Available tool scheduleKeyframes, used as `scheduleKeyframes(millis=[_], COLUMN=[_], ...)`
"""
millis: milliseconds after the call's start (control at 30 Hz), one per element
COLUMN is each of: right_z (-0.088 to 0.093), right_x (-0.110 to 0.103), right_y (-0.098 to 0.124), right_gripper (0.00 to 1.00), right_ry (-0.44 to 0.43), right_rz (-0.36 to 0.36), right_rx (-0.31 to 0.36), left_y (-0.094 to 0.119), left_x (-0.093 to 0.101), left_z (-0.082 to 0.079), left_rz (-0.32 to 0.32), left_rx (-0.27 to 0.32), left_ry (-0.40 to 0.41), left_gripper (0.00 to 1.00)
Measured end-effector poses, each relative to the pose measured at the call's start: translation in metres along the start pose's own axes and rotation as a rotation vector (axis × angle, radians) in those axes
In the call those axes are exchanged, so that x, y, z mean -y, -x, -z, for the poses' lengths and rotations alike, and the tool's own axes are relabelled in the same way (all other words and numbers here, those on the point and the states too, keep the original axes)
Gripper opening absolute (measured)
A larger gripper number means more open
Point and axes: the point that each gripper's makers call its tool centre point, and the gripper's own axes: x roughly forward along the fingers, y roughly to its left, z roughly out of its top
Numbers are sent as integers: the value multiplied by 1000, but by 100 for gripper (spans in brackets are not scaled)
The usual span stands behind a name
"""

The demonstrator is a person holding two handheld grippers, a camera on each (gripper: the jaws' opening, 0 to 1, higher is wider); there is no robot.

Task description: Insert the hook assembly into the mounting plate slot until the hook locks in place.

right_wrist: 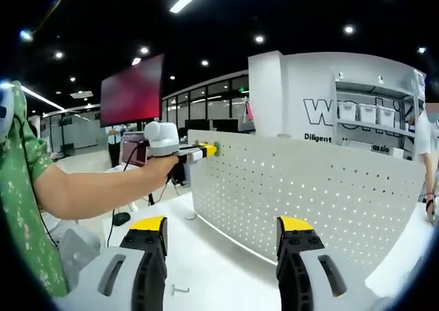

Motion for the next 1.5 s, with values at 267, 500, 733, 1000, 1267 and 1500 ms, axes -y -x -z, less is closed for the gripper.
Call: scheduleKeyframes(millis=[267,500,733,1000,1267,1500], right_z=[1,2,3,4,3,3], right_x=[-1,-2,-3,-2,-4,-4], right_y=[0,-1,0,-2,-2,-1], right_gripper=[65,65,64,64,64,64], right_ry=[-2,-6,-10,-10,-8,-9], right_rz=[-1,-3,-7,-7,-9,-8], right_rx=[-1,-3,-3,-8,-7,-9], left_y=[-3,-4,-3,-1,-1,1], left_x=[-1,0,2,0,-1,0], left_z=[2,2,3,4,9,17], left_rz=[-9,-28,-54,-48,-33,-35], left_rx=[5,13,24,47,22,-9], left_ry=[-49,-134,-199,-181,-71,-32], left_gripper=[3,3,3,4,5,11])
